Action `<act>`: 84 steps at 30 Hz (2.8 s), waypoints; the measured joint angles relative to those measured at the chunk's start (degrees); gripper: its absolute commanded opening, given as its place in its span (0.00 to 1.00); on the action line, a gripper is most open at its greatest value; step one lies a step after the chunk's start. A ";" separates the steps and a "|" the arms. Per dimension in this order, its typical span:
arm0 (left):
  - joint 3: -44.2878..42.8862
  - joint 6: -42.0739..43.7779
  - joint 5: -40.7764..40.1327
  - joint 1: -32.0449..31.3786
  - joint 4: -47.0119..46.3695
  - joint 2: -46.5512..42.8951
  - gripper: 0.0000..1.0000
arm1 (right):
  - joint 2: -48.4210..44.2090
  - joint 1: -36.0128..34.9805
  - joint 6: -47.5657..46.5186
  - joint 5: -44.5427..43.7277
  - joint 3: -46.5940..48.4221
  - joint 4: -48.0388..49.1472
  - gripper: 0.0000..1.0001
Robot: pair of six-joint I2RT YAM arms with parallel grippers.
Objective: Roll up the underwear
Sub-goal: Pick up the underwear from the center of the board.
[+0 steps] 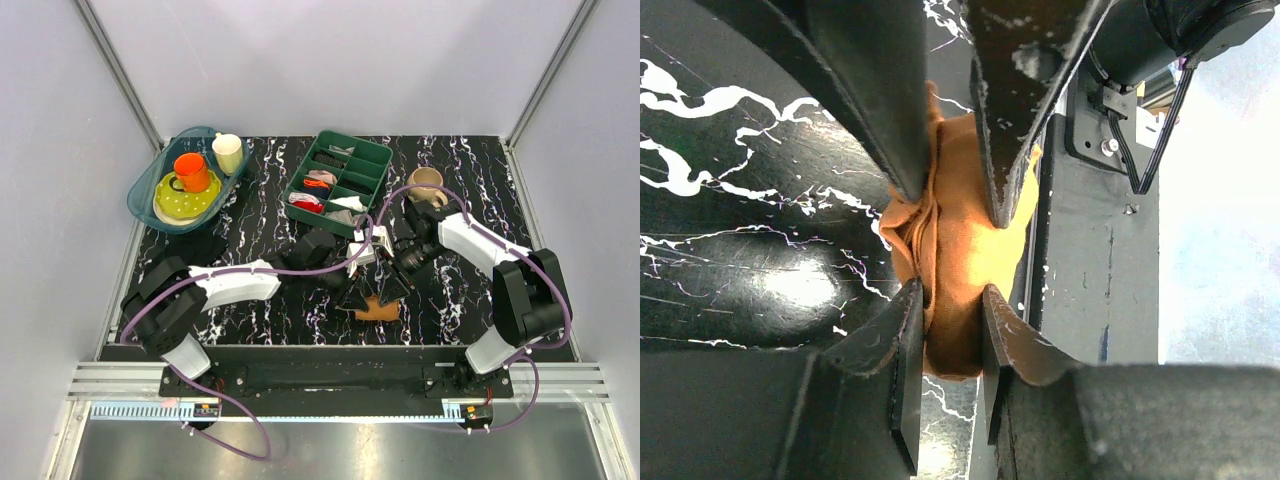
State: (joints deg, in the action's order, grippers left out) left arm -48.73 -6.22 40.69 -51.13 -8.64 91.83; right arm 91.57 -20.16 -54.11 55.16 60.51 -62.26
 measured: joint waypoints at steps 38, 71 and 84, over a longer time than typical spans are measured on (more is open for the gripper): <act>5.42 4.28 -2.40 0.63 0.22 -10.64 0.10 | -4.79 3.52 4.87 1.14 3.78 -0.11 1.00; 4.94 2.67 -5.73 0.81 0.37 -9.99 0.08 | 0.74 -1.31 7.02 1.46 4.72 -1.07 0.20; 4.94 -0.22 -5.97 1.95 -0.57 -9.99 0.63 | 0.74 -1.33 3.30 1.97 5.60 -2.89 0.13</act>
State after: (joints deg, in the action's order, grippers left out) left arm -43.79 -6.44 34.72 -49.19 -9.21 81.84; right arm 92.31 -21.50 -50.81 57.12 66.11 -65.14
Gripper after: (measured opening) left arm 0.429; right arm 0.232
